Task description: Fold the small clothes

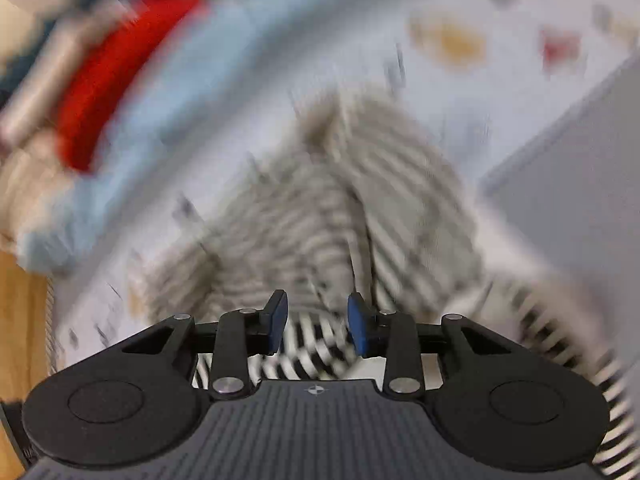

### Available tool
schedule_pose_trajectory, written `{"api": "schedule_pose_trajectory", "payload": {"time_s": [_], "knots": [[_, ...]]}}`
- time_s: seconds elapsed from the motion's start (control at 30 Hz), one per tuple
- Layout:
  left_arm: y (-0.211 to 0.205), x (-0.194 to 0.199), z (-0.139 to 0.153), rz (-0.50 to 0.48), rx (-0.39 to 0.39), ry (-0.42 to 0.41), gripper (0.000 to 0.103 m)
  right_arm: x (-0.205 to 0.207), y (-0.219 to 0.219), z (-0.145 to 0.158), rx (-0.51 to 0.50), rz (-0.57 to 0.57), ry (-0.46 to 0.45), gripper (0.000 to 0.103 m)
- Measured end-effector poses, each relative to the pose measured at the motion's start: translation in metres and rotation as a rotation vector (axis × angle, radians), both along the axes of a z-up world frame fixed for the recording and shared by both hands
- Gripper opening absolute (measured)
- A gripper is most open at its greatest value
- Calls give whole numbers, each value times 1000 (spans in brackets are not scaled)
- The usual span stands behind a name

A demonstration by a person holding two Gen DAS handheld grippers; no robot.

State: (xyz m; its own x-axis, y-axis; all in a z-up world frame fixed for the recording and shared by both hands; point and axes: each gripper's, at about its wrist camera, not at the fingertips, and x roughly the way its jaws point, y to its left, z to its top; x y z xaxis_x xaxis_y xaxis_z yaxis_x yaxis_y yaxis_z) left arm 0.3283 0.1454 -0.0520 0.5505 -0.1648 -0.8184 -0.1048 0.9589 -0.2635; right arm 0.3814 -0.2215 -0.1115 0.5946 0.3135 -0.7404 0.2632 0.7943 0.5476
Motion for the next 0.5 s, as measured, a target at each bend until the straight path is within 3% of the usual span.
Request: {"api": "schedule_pose_trajectory", "payload": {"time_s": [0.1, 0.2, 0.3, 0.4, 0.43, 0.47, 0.5], "knots": [[-2, -42, 42, -14, 38, -110, 43, -54, -28, 59, -110, 5, -219, 37], [3, -99, 78, -44, 75, -224, 50, -116, -52, 91, -251, 49, -338, 41], [12, -155, 93, -71, 98, -298, 51, -171, -81, 94, -277, 43, -360, 41], [28, -199, 84, -75, 66, -318, 49, -216, -102, 77, -274, 15, -365, 41], [35, -210, 76, -44, 40, -298, 38, -230, -107, 67, -270, 9, -362, 40], [42, -210, 69, -26, 0, -260, 32, -235, -110, 56, -261, -3, -302, 38], [47, -215, 69, -14, -24, -271, 27, -241, -115, 49, -221, -20, -284, 37]]}}
